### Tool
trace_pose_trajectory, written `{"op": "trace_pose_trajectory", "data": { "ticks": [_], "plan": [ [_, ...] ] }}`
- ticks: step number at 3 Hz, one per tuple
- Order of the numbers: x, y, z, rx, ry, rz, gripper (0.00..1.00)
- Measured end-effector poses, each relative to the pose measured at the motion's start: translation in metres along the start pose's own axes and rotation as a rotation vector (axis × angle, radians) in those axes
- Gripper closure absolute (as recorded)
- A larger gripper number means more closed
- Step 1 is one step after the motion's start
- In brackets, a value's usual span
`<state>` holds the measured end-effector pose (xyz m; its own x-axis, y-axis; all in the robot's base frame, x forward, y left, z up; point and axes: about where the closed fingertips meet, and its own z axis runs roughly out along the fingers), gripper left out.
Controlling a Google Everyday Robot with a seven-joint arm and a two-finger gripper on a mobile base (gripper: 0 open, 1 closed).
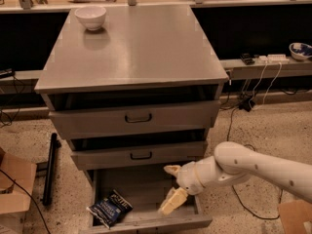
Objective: Pick blue chip bag from bottom drawer and place on counter
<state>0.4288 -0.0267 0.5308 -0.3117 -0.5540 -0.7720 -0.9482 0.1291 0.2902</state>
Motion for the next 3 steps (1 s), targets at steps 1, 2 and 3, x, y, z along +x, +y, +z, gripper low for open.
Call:
{"op": "trace_pose_trajectory", "data": {
  "ticks": [1, 2, 3],
  "plan": [
    [0.016, -0.020, 0.077, -0.082, -0.022, 0.042, 0.00],
    [0.029, -0.033, 0.151, -0.147, -0.036, 0.067, 0.00],
    [0.038, -0.047, 0.217, -0.183, -0.060, 0.101, 0.00]
  ]
}}
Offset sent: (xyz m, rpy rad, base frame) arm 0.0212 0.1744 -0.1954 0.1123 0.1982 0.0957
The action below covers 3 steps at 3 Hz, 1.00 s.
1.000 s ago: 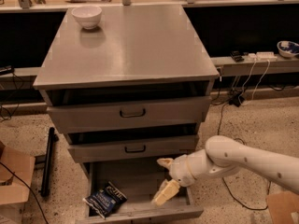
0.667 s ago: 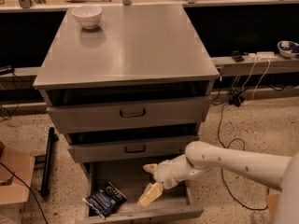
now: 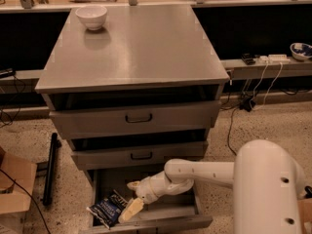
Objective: Pick blue chip bag from bottom drawer and place on counter
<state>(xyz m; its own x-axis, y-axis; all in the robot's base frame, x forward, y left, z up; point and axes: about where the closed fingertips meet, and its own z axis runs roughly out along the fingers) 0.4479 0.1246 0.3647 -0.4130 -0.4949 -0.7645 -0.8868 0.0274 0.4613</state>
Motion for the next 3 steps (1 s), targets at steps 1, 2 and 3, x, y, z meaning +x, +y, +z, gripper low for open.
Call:
{"op": "trace_pose_trajectory", "data": {
  "ticks": [1, 2, 3],
  "plan": [
    [0.012, -0.024, 0.052, -0.018, -0.021, 0.041, 0.00],
    [0.026, -0.042, 0.094, -0.035, -0.026, 0.060, 0.00],
    [0.041, -0.058, 0.125, -0.025, -0.034, 0.093, 0.00]
  ]
}}
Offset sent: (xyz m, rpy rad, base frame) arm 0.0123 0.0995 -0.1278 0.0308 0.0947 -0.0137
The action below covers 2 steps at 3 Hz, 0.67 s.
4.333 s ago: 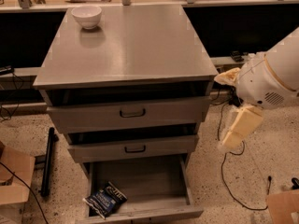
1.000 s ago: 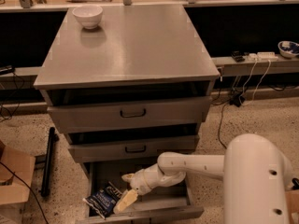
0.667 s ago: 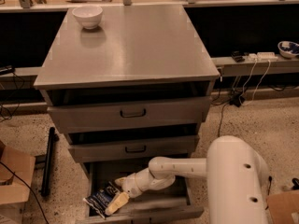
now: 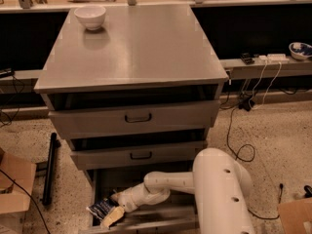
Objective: Pick blue chip bag from bottom drawer and place on counter
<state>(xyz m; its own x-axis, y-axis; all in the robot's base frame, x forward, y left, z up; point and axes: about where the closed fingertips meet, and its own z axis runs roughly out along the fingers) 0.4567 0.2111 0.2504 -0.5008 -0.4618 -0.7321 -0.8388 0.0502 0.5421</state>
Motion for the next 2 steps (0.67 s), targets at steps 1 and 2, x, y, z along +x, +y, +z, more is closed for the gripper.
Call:
{"op": "trace_pose_trajectory", "data": {
  "ticks": [1, 2],
  "plan": [
    [0.013, -0.020, 0.033, 0.021, -0.022, 0.061, 0.00],
    [0.016, -0.033, 0.054, 0.020, -0.028, 0.093, 0.00]
  ]
}}
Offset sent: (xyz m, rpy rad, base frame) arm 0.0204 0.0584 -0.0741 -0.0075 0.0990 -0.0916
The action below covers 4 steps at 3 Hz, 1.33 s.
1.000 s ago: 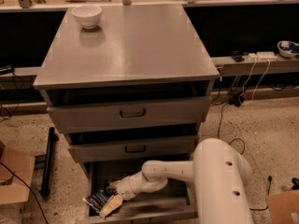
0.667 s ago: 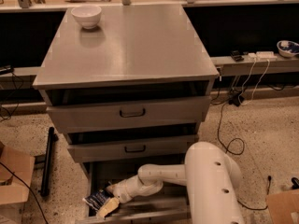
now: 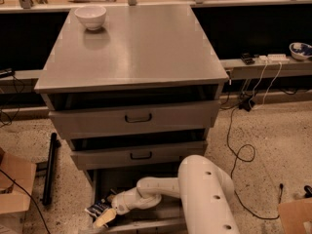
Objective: Pick blue chip bag from bottom drawer and place on counter
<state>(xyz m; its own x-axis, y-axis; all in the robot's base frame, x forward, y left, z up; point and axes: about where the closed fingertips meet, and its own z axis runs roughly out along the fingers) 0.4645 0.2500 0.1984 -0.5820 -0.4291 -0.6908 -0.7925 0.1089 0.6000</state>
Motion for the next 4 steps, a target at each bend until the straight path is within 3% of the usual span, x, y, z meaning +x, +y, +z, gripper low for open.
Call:
{"op": "trace_pose_trajectory", "data": {
  "ticks": [2, 3, 4],
  "plan": [
    [0.001, -0.014, 0.032, -0.041, -0.010, 0.044, 0.40],
    [-0.014, -0.010, 0.022, -0.033, -0.035, 0.009, 0.64],
    [-0.038, 0.004, -0.011, -0.015, -0.076, -0.040, 0.87]
  ]
}}
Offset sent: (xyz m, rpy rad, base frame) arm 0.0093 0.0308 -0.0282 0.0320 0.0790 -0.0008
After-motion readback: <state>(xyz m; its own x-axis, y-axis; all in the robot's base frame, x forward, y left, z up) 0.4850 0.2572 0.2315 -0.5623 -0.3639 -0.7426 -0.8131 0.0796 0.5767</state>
